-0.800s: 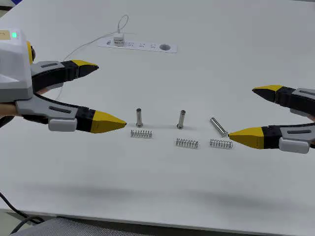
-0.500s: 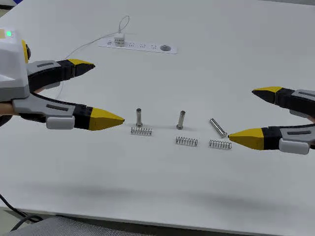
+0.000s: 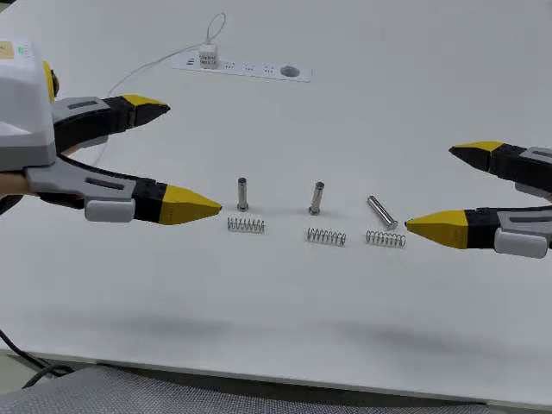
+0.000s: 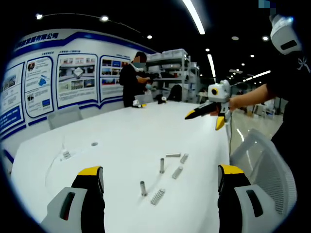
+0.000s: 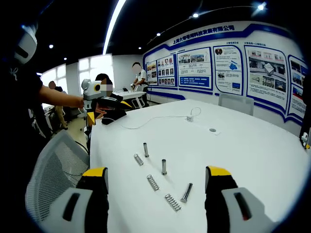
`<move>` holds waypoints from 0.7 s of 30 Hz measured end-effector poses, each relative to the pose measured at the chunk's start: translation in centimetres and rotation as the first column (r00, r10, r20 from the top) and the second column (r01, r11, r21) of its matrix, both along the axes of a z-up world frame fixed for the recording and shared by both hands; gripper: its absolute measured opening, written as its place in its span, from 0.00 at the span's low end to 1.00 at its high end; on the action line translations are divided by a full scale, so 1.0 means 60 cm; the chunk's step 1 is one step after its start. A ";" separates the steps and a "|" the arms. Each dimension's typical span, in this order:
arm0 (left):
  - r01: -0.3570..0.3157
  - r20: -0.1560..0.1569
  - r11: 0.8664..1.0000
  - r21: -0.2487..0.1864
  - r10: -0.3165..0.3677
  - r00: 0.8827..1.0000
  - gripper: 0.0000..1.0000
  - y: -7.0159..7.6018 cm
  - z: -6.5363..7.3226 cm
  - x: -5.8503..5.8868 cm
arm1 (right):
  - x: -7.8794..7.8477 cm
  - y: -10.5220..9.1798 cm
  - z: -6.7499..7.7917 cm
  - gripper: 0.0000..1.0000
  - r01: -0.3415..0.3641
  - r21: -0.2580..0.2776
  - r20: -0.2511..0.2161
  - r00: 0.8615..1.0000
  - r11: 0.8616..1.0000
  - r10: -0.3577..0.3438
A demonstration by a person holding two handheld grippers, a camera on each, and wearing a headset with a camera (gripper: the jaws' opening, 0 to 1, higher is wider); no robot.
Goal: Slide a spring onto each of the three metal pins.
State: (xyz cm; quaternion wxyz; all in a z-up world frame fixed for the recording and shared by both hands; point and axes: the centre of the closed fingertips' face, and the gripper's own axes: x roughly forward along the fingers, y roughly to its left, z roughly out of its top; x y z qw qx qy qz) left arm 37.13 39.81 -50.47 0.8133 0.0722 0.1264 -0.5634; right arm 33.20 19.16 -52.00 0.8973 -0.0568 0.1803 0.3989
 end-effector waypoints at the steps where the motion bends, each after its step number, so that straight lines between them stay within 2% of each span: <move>1: 0.001 0.001 1.000 -0.005 -0.001 1.000 1.00 -0.001 0.001 0.000 | -0.002 0.000 -0.001 0.83 -0.006 -0.006 0.003 1.000 1.000 0.006; 3: 0.002 -0.005 1.000 -0.014 -0.002 1.000 1.00 -0.003 0.002 0.002 | -0.004 0.000 -0.003 0.83 -0.013 -0.014 0.005 1.000 1.000 0.013; 7: 0.005 -0.007 1.000 -0.003 -0.005 1.000 1.00 -0.005 -0.005 0.007 | 0.000 -0.006 -0.013 0.83 -0.003 -0.035 -0.005 1.000 0.999 0.002; 12: 0.009 -0.016 1.000 -0.001 -0.009 1.000 1.00 -0.009 -0.015 0.010 | 0.013 -0.010 -0.012 0.82 0.026 -0.009 -0.012 1.000 1.000 -0.026; 17: 0.006 -0.027 1.000 -0.003 -0.006 1.000 1.00 -0.009 -0.025 0.012 | 0.025 -0.012 -0.021 0.81 0.047 -0.019 -0.018 0.999 0.999 -0.047; 21: -0.005 -0.047 1.000 -0.009 0.005 0.999 1.00 -0.008 -0.036 0.013 | 0.033 -0.011 -0.031 0.80 0.061 -0.013 -0.030 0.998 0.998 -0.062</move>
